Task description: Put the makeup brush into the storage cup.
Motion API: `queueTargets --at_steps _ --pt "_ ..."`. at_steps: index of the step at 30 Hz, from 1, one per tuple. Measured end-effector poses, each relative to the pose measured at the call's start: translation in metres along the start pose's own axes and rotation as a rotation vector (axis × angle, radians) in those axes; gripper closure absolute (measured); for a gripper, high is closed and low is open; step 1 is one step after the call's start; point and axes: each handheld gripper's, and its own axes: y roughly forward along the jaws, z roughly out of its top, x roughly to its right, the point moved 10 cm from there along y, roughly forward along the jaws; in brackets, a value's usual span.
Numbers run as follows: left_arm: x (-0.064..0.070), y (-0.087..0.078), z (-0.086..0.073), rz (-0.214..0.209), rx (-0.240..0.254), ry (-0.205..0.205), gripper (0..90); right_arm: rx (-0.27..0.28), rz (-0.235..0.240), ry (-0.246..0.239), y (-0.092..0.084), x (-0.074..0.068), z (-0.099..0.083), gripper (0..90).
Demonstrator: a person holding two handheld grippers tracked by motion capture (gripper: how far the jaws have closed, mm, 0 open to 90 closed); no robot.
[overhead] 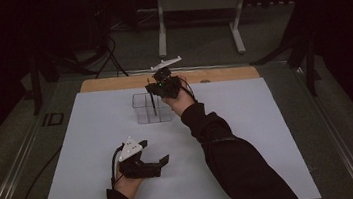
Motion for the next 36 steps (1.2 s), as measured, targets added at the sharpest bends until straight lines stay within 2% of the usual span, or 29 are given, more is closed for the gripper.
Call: queueTargets --at_steps 8,14,19,21,23,28,31,32,34,36 --pt "-0.001 0.000 0.000 0.004 0.001 0.000 2.9 -0.042 -0.021 -0.008 0.004 0.001 -0.007 83.5" --pt "-0.001 0.000 0.000 0.004 -0.001 0.000 2.8 -0.097 -0.022 -0.005 0.008 0.003 -0.016 82.2" --pt "0.000 0.001 0.000 0.000 -0.002 -0.004 2.8 -0.097 -0.012 0.008 0.008 0.001 -0.017 65.6" --pt "0.000 0.001 0.000 -0.002 -0.001 -0.004 2.7 -0.100 -0.006 0.006 0.008 0.000 -0.017 57.7" --pt "0.000 0.001 -0.001 -0.003 -0.004 -0.003 2.7 -0.096 -0.007 -0.002 0.006 -0.001 -0.015 46.0" --pt "0.001 0.002 -0.001 -0.004 -0.008 -0.005 2.2 -0.103 -0.010 0.004 0.001 0.000 -0.013 28.7" --pt "0.001 0.003 -0.002 -0.005 -0.013 -0.002 2.1 -0.123 -0.004 0.021 -0.001 0.003 -0.015 20.3" --pt "0.001 0.003 -0.002 -0.006 -0.014 -0.006 2.1 -0.122 -0.003 0.022 -0.002 0.003 -0.015 20.4" --pt "0.001 0.003 -0.002 -0.008 -0.016 -0.006 2.1 -0.126 0.042 0.021 -0.006 0.001 -0.016 11.2" --pt "0.002 0.004 -0.003 -0.011 -0.018 -0.007 2.1 -0.124 0.056 0.009 -0.010 0.000 -0.017 10.7"
